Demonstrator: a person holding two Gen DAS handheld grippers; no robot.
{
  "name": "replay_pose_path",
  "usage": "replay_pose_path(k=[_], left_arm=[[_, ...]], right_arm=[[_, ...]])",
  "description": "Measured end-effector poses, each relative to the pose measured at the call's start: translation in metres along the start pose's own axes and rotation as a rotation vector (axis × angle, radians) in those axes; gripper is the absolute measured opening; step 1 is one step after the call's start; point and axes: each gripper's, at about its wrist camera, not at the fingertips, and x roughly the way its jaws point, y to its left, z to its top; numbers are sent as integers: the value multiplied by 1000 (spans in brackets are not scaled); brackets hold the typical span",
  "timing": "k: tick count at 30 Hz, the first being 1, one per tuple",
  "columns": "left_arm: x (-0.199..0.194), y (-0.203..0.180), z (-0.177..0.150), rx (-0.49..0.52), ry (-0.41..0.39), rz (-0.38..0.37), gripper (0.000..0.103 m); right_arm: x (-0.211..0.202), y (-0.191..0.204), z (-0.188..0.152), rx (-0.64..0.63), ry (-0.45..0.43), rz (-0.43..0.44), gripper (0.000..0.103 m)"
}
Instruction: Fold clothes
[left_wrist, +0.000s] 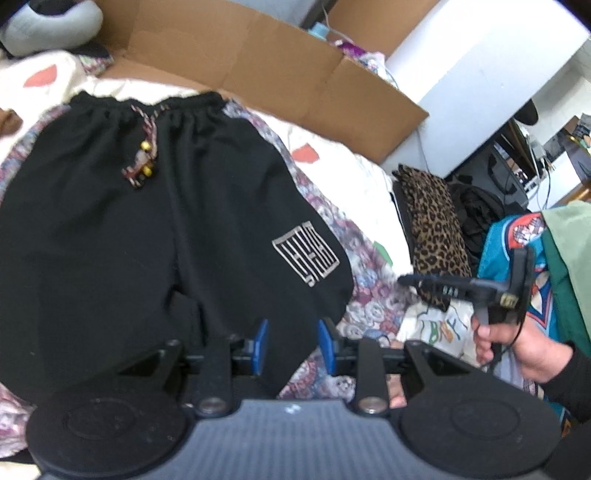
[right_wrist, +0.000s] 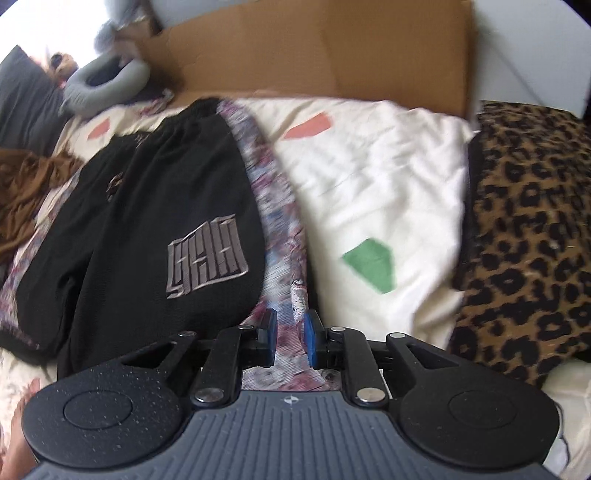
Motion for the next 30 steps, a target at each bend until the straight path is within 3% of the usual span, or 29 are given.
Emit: replay_pose_path(k=[4, 10, 13, 17, 21, 24, 26, 30], left_arm=[[30, 3, -14, -19, 72, -32, 31], [61, 6, -39, -21, 197, -15, 33], [67, 8, -48, -45, 225, -1, 41], [76, 11, -54, -63, 259, 60, 42], [83, 19, -57, -117, 299, 76, 41], [89, 26, -60, -148, 320, 85, 27], [92, 29, -62, -162, 333, 93, 7], [89, 30, -64, -158, 337, 94, 1]], right_arm=[[-1, -24, 2, 68, 5, -36, 16], [6, -47, -7, 135, 18, -70, 16], [9, -47, -10, 121, 18, -76, 16], [11, -43, -11, 100, 22, -75, 16], [14, -38, -12, 84, 30, -73, 16], [14, -37, -13, 74, 34, -73, 16], [15, -36, -13, 72, 35, -73, 16], [14, -37, -12, 71, 33, -76, 16]])
